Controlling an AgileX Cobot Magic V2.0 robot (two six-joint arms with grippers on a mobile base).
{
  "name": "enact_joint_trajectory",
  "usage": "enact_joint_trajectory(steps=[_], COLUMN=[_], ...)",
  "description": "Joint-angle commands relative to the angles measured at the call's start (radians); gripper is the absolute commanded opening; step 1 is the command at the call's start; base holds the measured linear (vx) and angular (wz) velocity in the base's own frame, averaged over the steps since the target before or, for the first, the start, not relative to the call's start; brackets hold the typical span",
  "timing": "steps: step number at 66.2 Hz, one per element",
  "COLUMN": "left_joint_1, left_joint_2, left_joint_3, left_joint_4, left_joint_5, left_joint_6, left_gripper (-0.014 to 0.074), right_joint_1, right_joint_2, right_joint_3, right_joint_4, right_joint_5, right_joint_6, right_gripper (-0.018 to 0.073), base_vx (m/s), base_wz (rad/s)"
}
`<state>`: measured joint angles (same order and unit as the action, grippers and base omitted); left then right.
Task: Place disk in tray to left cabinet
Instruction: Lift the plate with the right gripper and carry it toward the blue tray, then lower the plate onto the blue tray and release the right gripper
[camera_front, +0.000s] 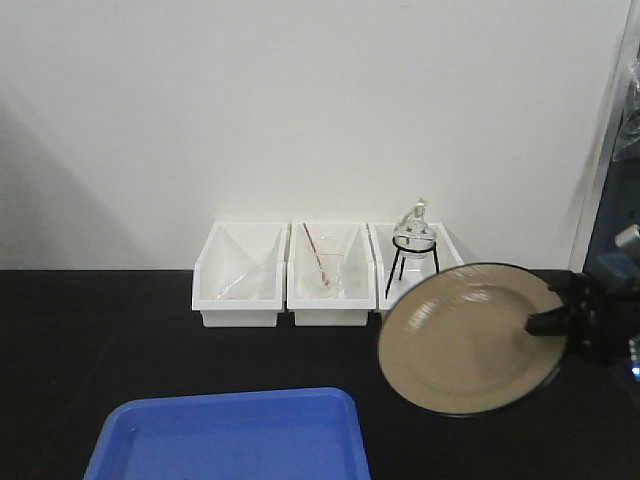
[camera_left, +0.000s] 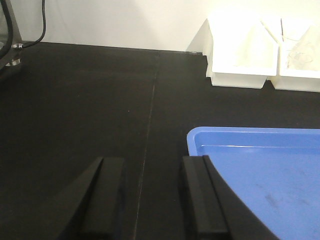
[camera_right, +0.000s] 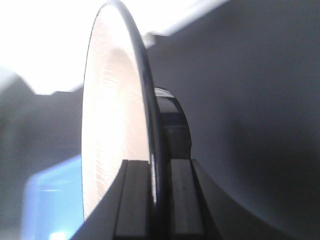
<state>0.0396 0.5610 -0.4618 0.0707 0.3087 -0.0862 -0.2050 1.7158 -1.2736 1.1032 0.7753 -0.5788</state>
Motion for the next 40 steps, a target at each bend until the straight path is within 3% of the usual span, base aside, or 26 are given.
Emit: enact_joint_trajectory(steps=[1, 9, 22, 29, 40], left_joint_1=[0.001, 0.001, 0.001, 0.001, 0.001], left_joint_2=[0.008, 0.008, 0.008, 0.008, 0.008], left_joint_3=[-0.034, -0.034, -0.034, -0.034, -0.034], left_joint_4=[-0.003, -0.003, -0.003, -0.003, -0.003], left_joint_5=[-0.076, -0.076, -0.076, -0.076, -0.076], left_joint_6=[-0.003, -0.003, -0.003, -0.003, -0.003], left_gripper=[0.0401, 0.0401, 0.0401, 0.0401, 0.0401], right_joint_1=[0.096, 0.292, 0.559, 0.636, 0.686], right_joint_2=[-0.056, -0.032, 0.038, 0.089, 0.162], right_joint_3=[-0.03, -0.03, -0.03, -0.03, -0.03], right_joint_4=[0.202, 0.272, 0.277, 0.274, 0.252], right_joint_5=[-0.024, -0.138, -0.306, -0.368, -0.386], right_joint_6=[-0.036, -0.073, -0.101, -0.115, -0.118], right_gripper=[-0.0004, -0.0004, -0.0004, -0.0004, -0.0002], base_vx=[0.0, 0.0, 0.0, 0.0, 0.0], base_wz=[0.0, 0.0, 0.0, 0.0, 0.0])
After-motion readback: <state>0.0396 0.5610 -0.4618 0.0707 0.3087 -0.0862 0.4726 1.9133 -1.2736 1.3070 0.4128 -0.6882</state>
